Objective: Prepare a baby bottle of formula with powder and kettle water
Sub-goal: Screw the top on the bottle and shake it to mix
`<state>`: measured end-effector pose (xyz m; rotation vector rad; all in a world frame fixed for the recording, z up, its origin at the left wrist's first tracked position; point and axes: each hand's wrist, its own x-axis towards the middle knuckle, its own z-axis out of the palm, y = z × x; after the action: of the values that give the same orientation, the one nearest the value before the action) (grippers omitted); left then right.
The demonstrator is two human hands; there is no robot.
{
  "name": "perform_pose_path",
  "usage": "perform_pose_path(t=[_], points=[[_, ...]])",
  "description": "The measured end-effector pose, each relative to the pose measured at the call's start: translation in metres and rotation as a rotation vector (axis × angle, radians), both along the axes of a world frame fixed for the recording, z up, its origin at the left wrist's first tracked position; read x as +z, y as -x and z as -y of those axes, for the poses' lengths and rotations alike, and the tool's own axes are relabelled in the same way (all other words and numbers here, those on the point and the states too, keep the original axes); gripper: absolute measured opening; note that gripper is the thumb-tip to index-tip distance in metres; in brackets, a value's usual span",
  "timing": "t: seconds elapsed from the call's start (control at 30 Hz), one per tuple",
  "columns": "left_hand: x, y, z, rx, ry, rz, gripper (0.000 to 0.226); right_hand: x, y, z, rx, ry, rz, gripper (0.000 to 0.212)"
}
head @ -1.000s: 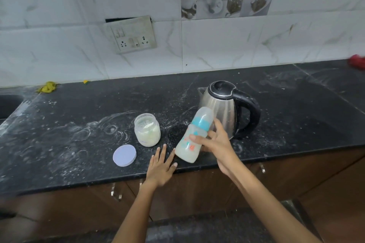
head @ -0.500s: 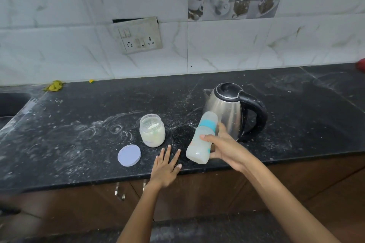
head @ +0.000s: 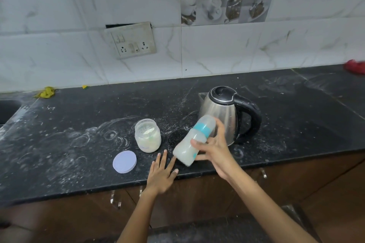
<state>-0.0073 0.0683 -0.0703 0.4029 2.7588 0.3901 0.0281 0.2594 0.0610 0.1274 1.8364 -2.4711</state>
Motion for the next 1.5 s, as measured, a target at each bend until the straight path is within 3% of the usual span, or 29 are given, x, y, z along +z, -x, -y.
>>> perform_pose_path(t=[0.07, 0.23, 0.37, 0.5, 0.63, 0.8, 0.93, 1.1, 1.23, 1.37, 1.5], points=[[0.001, -0.001, 0.001, 0.000, -0.005, 0.001, 0.062, -0.001, -0.003, 0.002, 0.106, -0.087, -0.009, 0.094], [0.000, 0.001, -0.001, 0.005, -0.015, -0.005, 0.058, 0.003, -0.001, -0.008, -0.086, 0.097, -0.033, 0.087], [0.002, -0.002, 0.002, 0.003, -0.017, 0.003, 0.062, -0.004, -0.010, 0.001, 0.088, -0.088, -0.012, 0.090], [0.001, -0.001, 0.000, 0.004, -0.020, 0.003, 0.057, 0.004, -0.001, -0.007, -0.136, 0.131, -0.018, 0.080], [0.001, -0.003, 0.002, -0.001, -0.016, 0.010, 0.061, 0.001, -0.012, 0.003, 0.093, -0.037, -0.005, 0.081], [0.004, 0.004, -0.002, 0.006, -0.018, 0.002, 0.057, 0.014, -0.001, -0.010, -0.141, 0.139, -0.019, 0.073], [0.004, 0.000, -0.002, -0.004, -0.025, -0.003, 0.063, 0.008, -0.017, -0.001, 0.130, -0.073, -0.006, 0.081], [0.001, -0.002, 0.001, 0.009, -0.006, 0.010, 0.057, 0.008, -0.009, -0.009, -0.152, 0.190, -0.009, 0.071], [0.002, -0.002, 0.000, 0.009, -0.010, 0.010, 0.062, 0.008, -0.016, 0.001, 0.103, -0.016, 0.006, 0.078], [0.000, -0.001, 0.000, 0.009, -0.012, 0.000, 0.057, 0.010, -0.008, -0.007, -0.116, 0.155, -0.023, 0.072], [0.002, -0.001, -0.001, 0.006, -0.020, -0.002, 0.064, 0.005, -0.020, 0.003, 0.113, -0.048, 0.001, 0.079]])
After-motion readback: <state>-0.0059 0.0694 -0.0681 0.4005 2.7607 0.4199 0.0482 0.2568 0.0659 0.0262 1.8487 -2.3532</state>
